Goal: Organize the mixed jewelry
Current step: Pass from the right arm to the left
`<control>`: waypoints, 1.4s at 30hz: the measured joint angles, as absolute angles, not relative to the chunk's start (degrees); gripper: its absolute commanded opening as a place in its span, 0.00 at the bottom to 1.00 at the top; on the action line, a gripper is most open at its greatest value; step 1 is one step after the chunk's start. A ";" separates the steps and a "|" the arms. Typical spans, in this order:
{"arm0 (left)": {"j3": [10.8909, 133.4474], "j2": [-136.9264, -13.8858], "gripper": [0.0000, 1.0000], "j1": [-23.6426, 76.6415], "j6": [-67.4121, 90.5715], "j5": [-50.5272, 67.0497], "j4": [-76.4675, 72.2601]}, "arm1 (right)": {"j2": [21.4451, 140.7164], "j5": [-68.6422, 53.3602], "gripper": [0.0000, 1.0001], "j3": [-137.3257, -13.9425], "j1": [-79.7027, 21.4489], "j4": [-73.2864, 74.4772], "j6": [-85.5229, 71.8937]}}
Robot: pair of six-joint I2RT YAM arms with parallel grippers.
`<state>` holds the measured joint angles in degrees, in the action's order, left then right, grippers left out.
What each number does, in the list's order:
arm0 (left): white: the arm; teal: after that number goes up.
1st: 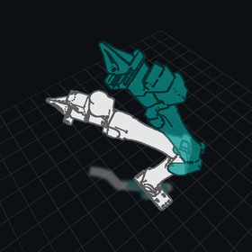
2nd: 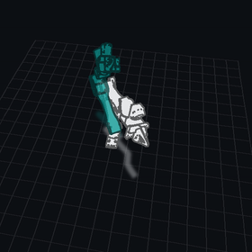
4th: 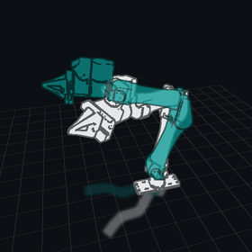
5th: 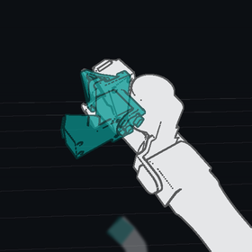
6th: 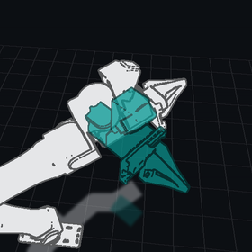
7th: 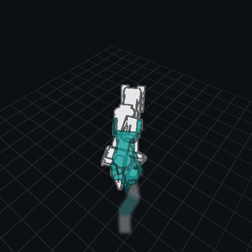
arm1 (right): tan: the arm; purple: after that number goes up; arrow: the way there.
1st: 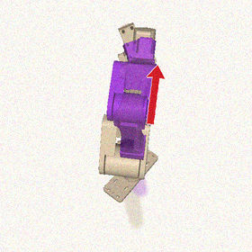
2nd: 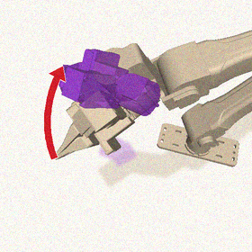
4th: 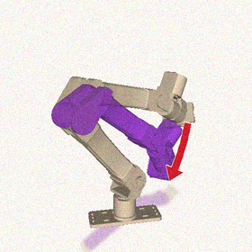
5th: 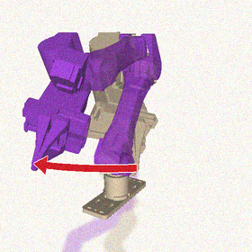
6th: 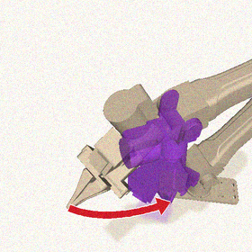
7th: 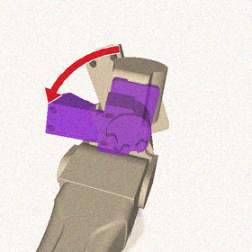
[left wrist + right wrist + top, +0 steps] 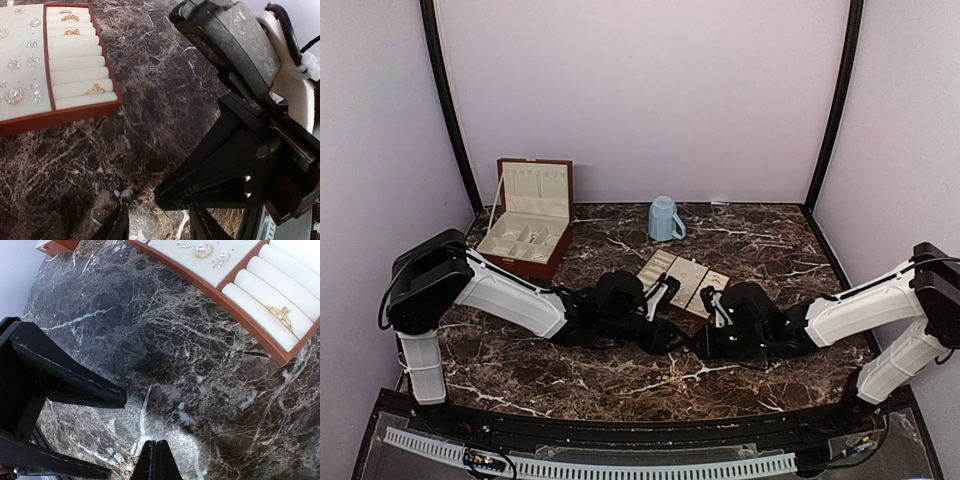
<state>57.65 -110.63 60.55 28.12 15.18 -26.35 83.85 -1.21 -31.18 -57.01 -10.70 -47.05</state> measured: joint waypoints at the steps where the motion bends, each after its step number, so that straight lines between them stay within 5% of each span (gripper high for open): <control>1: 57.87 -110.96 0.41 60.71 28.12 15.29 -26.24 | 83.90 -1.21 0.00 -31.18 -57.01 -10.68 -47.05; 42: 60.99 -115.20 0.05 62.24 27.55 16.05 -22.55 | 86.26 -0.71 0.00 -32.10 -57.04 -10.28 -47.22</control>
